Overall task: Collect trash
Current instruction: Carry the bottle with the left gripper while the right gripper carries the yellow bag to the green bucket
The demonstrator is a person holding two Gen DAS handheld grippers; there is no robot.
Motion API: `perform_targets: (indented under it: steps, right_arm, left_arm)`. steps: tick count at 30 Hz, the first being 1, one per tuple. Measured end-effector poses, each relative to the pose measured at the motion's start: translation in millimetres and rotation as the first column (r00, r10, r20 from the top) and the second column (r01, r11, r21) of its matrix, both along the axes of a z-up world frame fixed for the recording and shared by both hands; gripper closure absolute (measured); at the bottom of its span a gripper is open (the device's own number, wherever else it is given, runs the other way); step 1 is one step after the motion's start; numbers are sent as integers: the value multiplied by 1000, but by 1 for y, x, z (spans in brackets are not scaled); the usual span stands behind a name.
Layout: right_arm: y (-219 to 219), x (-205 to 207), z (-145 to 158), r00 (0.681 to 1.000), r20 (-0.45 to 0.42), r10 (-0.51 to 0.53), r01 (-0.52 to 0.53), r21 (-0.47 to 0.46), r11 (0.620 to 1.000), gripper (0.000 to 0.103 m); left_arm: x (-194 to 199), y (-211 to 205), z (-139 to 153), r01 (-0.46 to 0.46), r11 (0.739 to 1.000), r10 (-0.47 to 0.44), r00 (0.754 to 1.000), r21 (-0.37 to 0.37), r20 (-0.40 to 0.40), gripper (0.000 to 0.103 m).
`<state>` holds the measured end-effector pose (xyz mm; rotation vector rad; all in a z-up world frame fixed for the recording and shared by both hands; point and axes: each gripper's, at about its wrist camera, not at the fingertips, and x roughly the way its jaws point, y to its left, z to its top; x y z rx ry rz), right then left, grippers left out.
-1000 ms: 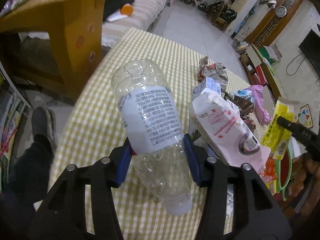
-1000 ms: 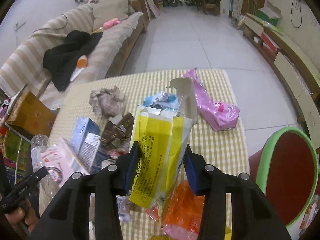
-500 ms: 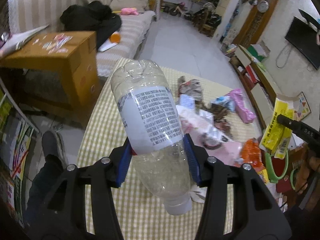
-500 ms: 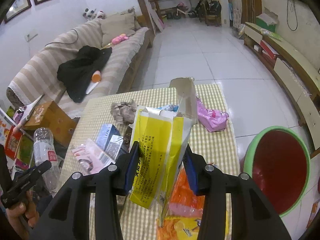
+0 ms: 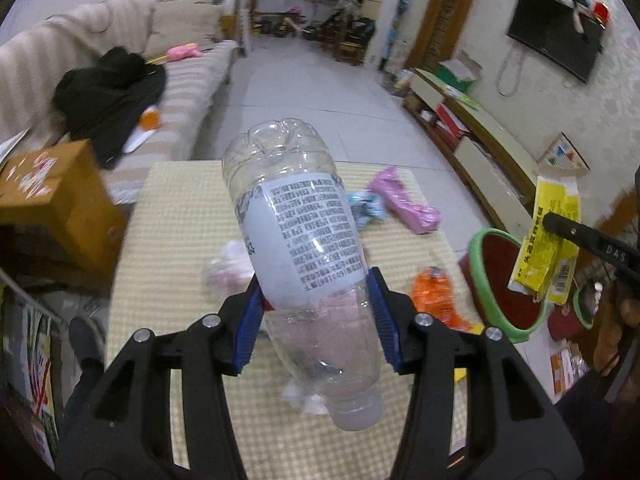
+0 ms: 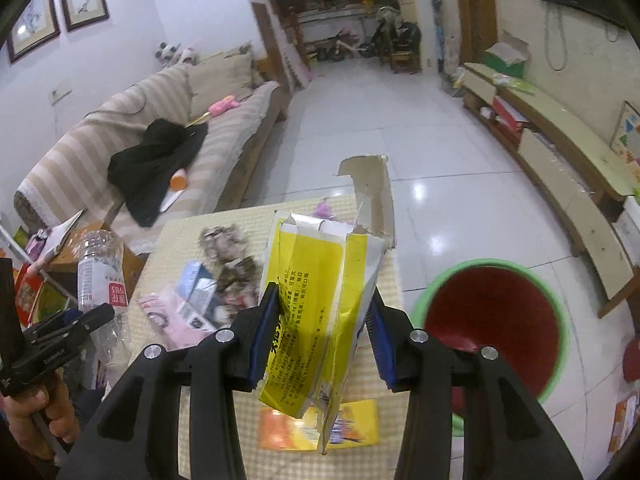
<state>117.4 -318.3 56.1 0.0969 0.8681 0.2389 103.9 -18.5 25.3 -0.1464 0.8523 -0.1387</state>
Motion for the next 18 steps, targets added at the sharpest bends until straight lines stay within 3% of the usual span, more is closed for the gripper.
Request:
perform_targets:
  steps: [10, 18]
  right_arm:
    - [-95, -11, 0, 985, 20, -172, 172, 5, 985, 62]
    - [-160, -20, -12, 957, 5, -290, 290, 27, 957, 62]
  left_arm:
    - [25, -110, 7, 219, 976, -219, 976, -5, 16, 55]
    - [40, -194, 6, 375, 926, -375, 927, -37, 3, 55]
